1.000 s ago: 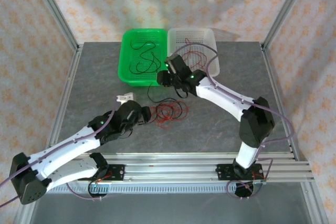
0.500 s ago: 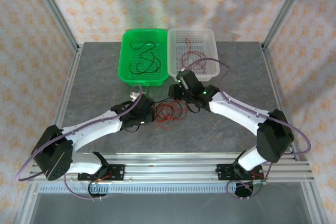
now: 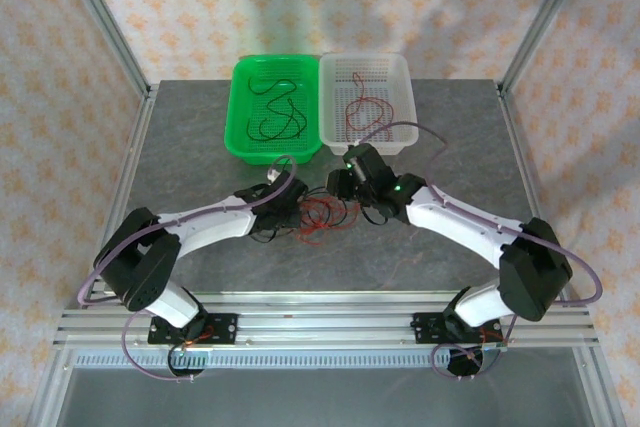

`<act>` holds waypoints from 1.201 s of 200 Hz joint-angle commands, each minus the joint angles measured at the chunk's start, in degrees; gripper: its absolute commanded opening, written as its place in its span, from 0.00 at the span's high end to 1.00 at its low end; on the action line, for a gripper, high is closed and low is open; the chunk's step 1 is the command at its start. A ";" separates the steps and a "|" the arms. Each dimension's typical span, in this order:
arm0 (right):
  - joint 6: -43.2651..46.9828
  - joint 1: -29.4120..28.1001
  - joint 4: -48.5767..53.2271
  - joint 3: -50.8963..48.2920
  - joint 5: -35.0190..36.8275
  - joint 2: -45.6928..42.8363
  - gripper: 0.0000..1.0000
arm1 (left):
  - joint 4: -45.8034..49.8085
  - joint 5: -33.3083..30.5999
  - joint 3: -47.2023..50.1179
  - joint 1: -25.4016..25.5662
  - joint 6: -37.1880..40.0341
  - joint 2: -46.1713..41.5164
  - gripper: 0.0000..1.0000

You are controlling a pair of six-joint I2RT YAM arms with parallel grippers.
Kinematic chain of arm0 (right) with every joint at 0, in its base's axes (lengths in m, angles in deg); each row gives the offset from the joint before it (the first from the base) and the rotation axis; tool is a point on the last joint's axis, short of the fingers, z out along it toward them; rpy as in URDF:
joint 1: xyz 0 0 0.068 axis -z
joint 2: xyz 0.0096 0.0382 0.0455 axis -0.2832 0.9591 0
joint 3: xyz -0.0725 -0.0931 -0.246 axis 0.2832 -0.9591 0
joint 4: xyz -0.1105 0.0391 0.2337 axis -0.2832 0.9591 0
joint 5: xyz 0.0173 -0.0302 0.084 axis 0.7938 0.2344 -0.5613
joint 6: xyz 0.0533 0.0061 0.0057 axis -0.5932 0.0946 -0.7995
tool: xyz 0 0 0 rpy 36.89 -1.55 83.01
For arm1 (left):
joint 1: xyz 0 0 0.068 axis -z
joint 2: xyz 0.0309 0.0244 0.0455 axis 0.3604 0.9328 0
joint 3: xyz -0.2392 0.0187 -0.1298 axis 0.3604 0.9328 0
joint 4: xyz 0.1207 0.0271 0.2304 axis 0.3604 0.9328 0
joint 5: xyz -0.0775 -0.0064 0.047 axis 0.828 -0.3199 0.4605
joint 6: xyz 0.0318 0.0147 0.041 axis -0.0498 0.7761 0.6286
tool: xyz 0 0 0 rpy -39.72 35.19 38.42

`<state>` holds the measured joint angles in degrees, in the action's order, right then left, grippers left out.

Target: Untangle the cables

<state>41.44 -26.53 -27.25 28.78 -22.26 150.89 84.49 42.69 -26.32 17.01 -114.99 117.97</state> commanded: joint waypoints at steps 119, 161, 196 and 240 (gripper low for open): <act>-7.65 -1.06 -14.85 -0.98 -13.29 10.40 0.65 | 1.06 -0.74 -4.03 1.38 -1.53 -14.03 1.00; -9.03 -3.44 -15.54 3.85 -12.04 16.70 0.63 | 0.88 -1.01 -5.04 4.00 -2.41 -14.12 1.00; -11.96 -4.82 -18.04 2.76 -10.48 17.16 0.62 | 0.86 -1.38 -6.12 4.93 -2.39 -14.07 1.00; -17.02 -6.87 -25.90 -4.06 -7.96 11.90 0.60 | 1.71 -2.51 -7.61 5.26 -2.38 -14.67 1.00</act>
<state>28.09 -31.30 -46.27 28.61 -32.67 167.48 85.71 41.01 -30.88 21.29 -116.70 103.85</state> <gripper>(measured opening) 0.387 0.043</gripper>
